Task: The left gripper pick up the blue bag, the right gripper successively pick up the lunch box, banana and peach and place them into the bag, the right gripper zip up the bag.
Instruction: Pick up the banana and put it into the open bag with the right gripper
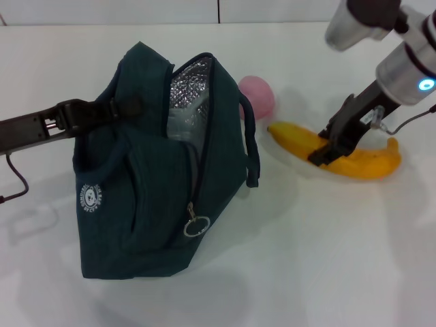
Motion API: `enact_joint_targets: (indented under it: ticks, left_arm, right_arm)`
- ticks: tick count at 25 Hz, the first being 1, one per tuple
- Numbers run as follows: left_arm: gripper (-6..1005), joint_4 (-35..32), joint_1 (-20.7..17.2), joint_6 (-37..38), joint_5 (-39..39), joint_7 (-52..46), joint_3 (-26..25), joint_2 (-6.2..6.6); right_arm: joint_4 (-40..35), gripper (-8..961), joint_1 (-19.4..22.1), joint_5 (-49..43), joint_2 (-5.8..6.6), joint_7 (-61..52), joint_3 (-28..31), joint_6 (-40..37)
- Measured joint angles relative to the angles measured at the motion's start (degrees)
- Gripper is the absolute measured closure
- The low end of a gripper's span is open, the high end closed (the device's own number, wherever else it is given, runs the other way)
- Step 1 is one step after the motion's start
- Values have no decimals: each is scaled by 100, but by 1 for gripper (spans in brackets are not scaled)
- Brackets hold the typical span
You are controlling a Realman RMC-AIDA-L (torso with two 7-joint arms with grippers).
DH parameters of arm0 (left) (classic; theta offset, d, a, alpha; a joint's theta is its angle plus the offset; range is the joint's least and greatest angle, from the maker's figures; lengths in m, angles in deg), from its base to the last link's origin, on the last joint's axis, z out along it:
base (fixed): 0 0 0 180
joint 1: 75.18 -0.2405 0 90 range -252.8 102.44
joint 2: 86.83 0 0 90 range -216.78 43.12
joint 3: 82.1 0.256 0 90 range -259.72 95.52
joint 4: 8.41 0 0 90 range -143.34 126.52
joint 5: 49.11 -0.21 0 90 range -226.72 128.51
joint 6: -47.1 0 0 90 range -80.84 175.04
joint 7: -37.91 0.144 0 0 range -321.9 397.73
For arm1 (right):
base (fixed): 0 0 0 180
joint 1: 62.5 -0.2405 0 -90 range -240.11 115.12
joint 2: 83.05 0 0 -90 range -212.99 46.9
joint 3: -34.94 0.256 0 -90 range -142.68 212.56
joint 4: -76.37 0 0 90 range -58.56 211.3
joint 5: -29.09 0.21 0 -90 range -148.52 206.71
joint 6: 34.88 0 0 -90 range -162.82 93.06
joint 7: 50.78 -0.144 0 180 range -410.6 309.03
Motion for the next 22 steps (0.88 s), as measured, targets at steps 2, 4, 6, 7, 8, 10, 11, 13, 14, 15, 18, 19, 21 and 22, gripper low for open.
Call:
enact_joint_targets:
  ticks: [2, 4, 6, 7, 8, 10, 11, 13, 14, 15, 18, 19, 21, 22]
  left_arm:
    - [953, 0, -14, 17, 2, 1, -2, -3]
    - [953, 0, -24, 40, 3, 1, -5, -8]
    - [953, 0, -29, 48, 4, 1, -6, -10]
    - [953, 0, -29, 49, 5, 1, -6, -10]
    - [953, 0, -29, 49, 6, 1, -6, -11]
    - [953, 0, -30, 50, 8, 2, -6, -16]
    - [953, 0, -33, 50, 8, 1, -7, -18]
    - [953, 0, -47, 50, 10, -10, -7, -21]
    - [953, 0, -53, 50, 10, -20, -6, -18]
    - [953, 0, -54, 51, 10, -28, -7, -16]
    - [953, 0, -55, 63, 10, -38, 0, -12]
    - [953, 0, -55, 65, 10, -38, 5, -14]
    - [953, 0, -55, 67, 10, -32, 15, -18]
    - [953, 0, -56, 68, 10, -29, 17, -20]
  right_arm:
    - [-3, 525, 12, -38, 1, -33, 248, 7]
    - [-39, 524, 60, -30, 1, -39, 529, 9]
    - [-187, 523, 182, 12, 2, -38, 796, 9]
    - [-187, 523, 182, 12, 2, -38, 796, 9]
    - [-279, 522, 236, 69, 1, -33, 887, 9]
    - [-423, 521, 341, 268, 0, -12, 1015, 9]
    - [-502, 521, 398, 451, 7, 5, 1082, 4]
    - [-658, 520, 511, 920, 31, 60, 1215, -34]
    - [-717, 520, 560, 1181, 48, 98, 1272, -69]
    - [-783, 519, 628, 1588, 71, 156, 1337, -120]
    - [-880, 518, 779, 2474, 125, 259, 1415, -219]
    - [-884, 518, 820, 2731, 141, 295, 1421, -247]
    - [-855, 517, 907, 3456, 164, 447, 1424, -355]
    - [-836, 517, 943, 3701, 162, 537, 1426, -409]
